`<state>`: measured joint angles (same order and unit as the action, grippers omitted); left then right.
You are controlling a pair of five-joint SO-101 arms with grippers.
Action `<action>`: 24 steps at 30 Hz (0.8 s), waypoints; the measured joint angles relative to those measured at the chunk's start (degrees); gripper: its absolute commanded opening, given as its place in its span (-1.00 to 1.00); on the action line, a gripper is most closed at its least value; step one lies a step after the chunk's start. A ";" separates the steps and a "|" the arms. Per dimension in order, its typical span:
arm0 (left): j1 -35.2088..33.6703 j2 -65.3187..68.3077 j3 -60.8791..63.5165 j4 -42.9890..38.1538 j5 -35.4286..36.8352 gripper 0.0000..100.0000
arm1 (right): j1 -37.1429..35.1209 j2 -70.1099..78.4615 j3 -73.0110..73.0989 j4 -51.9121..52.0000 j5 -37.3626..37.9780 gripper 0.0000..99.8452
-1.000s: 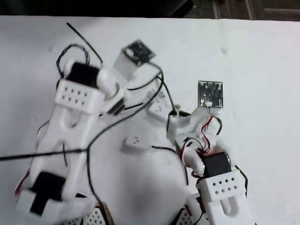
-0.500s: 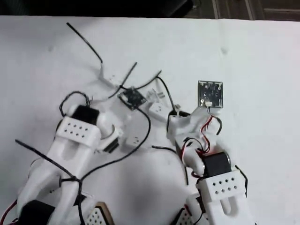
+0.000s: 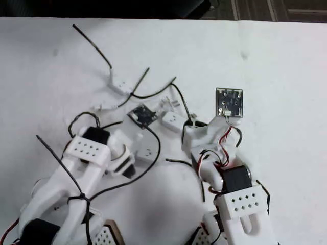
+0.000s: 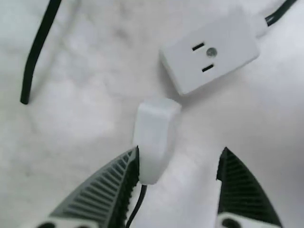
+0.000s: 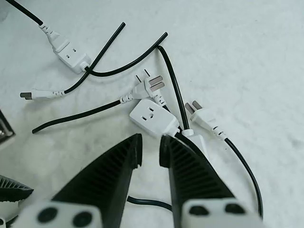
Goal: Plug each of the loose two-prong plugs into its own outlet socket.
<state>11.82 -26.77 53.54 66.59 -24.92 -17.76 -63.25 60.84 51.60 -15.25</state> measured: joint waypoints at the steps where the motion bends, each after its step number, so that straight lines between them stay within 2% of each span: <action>1: -0.35 -0.09 0.00 -0.35 0.00 -0.41 | 0.00 0.00 0.00 0.00 0.00 -0.87; 13: -12.04 -0.18 0.00 -9.85 -4.75 -0.41 | 0.00 0.00 0.00 0.00 0.00 -0.87; 24: -13.63 1.76 1.58 -16.26 -4.92 -0.41 | -2.90 0.00 0.00 0.00 0.00 -0.86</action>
<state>-1.80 -25.01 55.12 50.33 -29.85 -20.66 -63.25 60.84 51.60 -15.25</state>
